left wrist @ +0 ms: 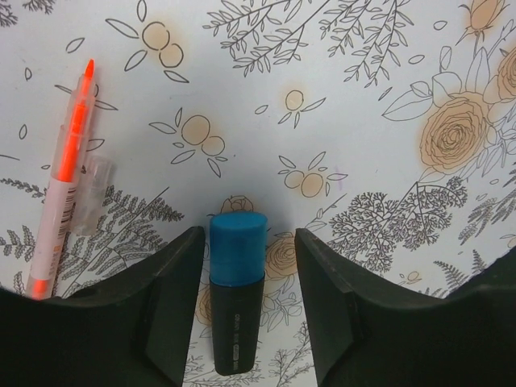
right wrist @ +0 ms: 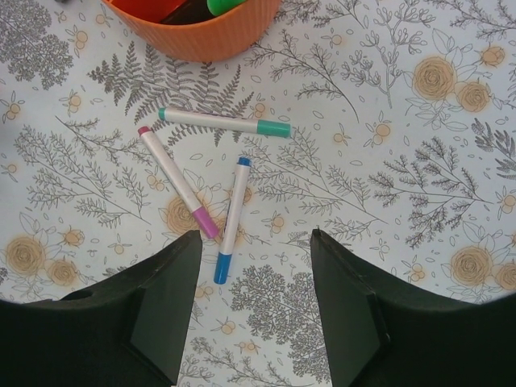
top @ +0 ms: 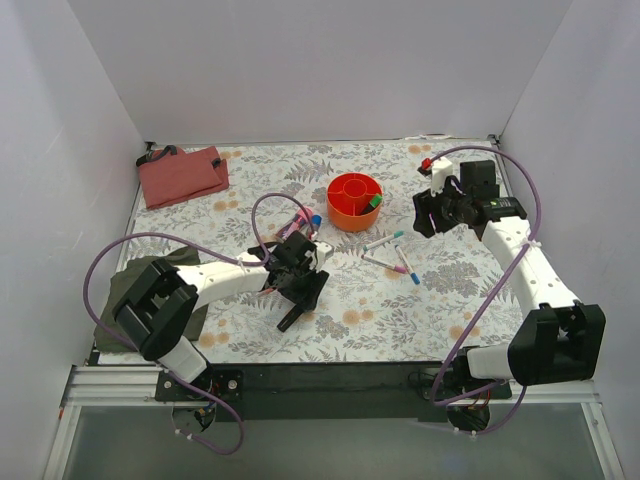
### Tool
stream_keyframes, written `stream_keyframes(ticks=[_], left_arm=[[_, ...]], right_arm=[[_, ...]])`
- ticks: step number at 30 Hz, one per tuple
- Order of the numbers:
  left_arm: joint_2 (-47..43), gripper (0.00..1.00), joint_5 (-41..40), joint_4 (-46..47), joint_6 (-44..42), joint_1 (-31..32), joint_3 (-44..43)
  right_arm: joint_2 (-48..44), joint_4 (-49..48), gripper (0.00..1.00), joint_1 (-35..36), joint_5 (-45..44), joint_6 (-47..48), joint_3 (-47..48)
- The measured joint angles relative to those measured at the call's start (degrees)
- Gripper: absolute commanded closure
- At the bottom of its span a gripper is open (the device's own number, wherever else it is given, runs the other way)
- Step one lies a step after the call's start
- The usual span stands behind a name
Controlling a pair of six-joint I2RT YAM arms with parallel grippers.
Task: Sort the stationery into containers
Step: Pick up the pen from the center of the board.
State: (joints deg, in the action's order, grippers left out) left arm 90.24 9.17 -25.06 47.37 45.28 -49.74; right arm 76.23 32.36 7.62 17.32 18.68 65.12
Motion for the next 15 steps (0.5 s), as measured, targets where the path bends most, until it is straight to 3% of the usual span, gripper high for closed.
stream_keyframes(ticks=[12, 15], left_arm=[[1.2, 0.66, -4.9, -1.2, 0.1, 2.0, -1.3], [1.2, 0.79, -5.3, -1.5, 0.1, 2.1, -1.3]], right_arm=[[-0.1, 0.0, 0.36, 0.0, 0.0, 0.8, -1.8], [-0.1, 0.0, 0.36, 0.0, 0.0, 0.9, -1.8]])
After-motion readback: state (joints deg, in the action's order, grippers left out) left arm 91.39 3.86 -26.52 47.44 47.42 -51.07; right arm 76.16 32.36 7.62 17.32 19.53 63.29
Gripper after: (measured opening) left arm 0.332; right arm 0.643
